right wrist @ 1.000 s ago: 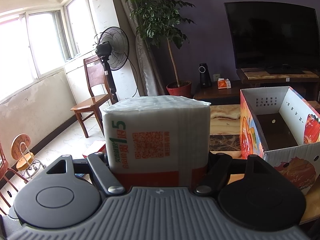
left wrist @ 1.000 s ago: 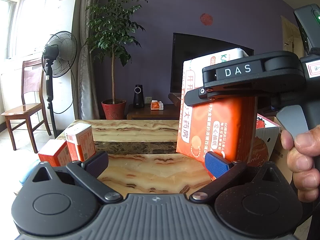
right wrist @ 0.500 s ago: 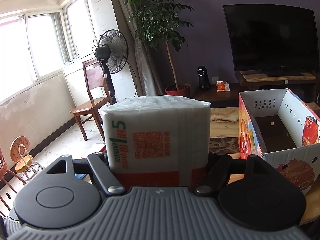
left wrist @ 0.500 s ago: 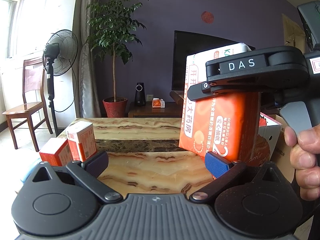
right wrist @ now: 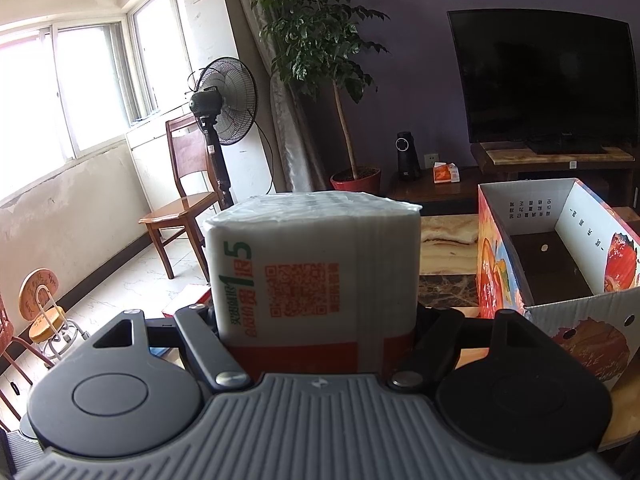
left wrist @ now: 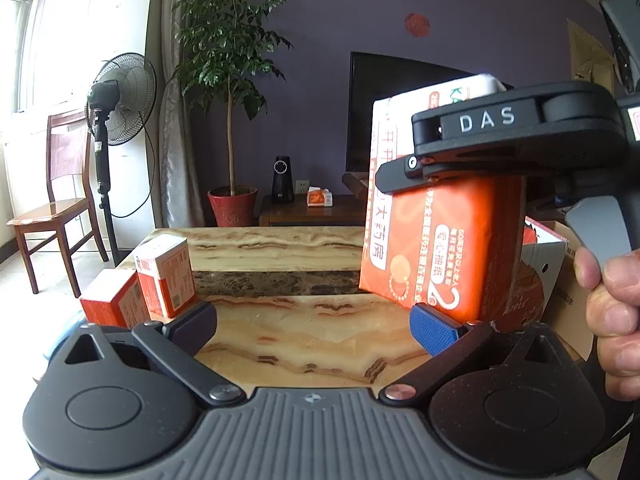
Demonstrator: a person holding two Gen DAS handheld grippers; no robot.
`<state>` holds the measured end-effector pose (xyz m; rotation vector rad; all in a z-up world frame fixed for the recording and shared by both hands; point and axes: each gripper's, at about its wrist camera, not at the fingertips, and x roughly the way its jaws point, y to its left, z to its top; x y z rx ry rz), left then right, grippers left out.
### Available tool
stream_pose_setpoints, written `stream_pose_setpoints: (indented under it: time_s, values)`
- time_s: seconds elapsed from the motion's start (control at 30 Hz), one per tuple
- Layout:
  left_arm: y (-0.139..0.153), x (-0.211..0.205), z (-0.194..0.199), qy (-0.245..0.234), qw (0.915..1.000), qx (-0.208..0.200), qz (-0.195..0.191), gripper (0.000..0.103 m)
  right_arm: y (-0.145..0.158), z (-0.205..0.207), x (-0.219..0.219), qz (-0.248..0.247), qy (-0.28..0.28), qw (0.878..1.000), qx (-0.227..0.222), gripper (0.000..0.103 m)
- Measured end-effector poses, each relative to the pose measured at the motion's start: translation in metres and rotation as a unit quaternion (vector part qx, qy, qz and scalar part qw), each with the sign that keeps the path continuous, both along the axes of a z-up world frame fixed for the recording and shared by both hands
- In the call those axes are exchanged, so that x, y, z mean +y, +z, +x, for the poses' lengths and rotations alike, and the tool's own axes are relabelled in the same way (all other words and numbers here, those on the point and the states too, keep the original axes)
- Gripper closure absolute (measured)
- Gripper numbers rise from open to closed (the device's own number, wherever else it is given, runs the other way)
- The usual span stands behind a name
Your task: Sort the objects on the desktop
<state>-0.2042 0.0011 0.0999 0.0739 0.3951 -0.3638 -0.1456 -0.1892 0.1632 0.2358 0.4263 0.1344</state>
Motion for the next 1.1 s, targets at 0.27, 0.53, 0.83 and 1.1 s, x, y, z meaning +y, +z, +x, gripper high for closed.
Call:
stream_pose_setpoints:
  time_s: [0.27,0.53,0.83,1.1]
  values:
    - [-0.0018,-0.0010,0.0033,0.011,0.9998,0.013,0.006,0.001,0.0016,-0.0024,0.0010,-0.001,0.001,1.000,-0.007,0.026]
    - [-0.0030,-0.0010,0.0071,0.025,0.9991,0.032,0.011,0.001,0.0026,-0.0021,0.0009,-0.002,0.002,1.000,-0.009,0.026]
    - [-0.0032,-0.0007,0.0067,0.024,0.9991,0.033,0.012,0.001,0.0032,-0.0024,0.0006,-0.001,0.003,1.000,-0.011,0.026]
    - [-0.0036,-0.0012,0.0092,0.024,0.9990,0.035,0.013,0.001,0.0044,-0.0031,0.0026,-0.002,0.010,1.000,-0.013,0.026]
